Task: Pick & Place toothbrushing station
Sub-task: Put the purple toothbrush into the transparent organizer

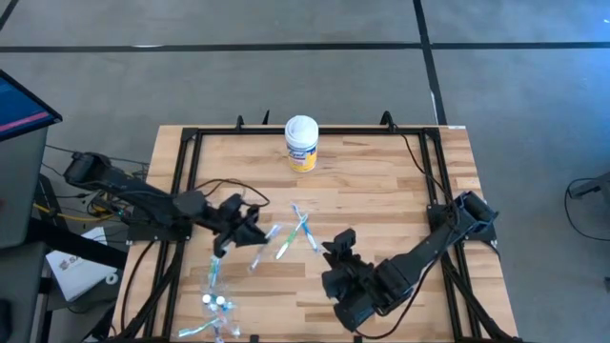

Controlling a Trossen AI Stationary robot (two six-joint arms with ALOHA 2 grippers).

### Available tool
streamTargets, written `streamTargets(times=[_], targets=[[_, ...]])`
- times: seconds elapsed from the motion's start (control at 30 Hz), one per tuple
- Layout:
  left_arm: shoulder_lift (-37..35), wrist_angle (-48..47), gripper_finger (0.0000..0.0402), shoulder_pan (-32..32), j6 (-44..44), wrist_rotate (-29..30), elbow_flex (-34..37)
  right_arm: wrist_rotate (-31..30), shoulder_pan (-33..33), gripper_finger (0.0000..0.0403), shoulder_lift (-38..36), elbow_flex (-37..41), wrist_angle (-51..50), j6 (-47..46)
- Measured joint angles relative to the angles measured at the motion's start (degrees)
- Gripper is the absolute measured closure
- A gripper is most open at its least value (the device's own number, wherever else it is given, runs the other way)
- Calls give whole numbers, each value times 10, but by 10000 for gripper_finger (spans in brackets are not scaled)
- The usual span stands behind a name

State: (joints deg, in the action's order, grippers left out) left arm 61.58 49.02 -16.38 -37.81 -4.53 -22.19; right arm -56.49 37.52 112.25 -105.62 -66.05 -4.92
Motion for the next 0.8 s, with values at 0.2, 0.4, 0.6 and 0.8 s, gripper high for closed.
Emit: streamTargets(times=[0.2, 0.4, 0.6, 0.8], targets=[[-72, -26, 394, -57, 74, 38, 18, 12, -7, 256, 0, 0, -37, -67], [-118, -37, 393, -115, 132, 67, 39, 12, -7, 256, 0, 0, -41, -86], [-133, -40, 393, -173, 175, 97, 47, 12, -8, 256, 1, 0, -40, -88], [-132, -56, 392, -233, 223, 162, 47, 12, -9, 256, 1, 0, -40, -100]])
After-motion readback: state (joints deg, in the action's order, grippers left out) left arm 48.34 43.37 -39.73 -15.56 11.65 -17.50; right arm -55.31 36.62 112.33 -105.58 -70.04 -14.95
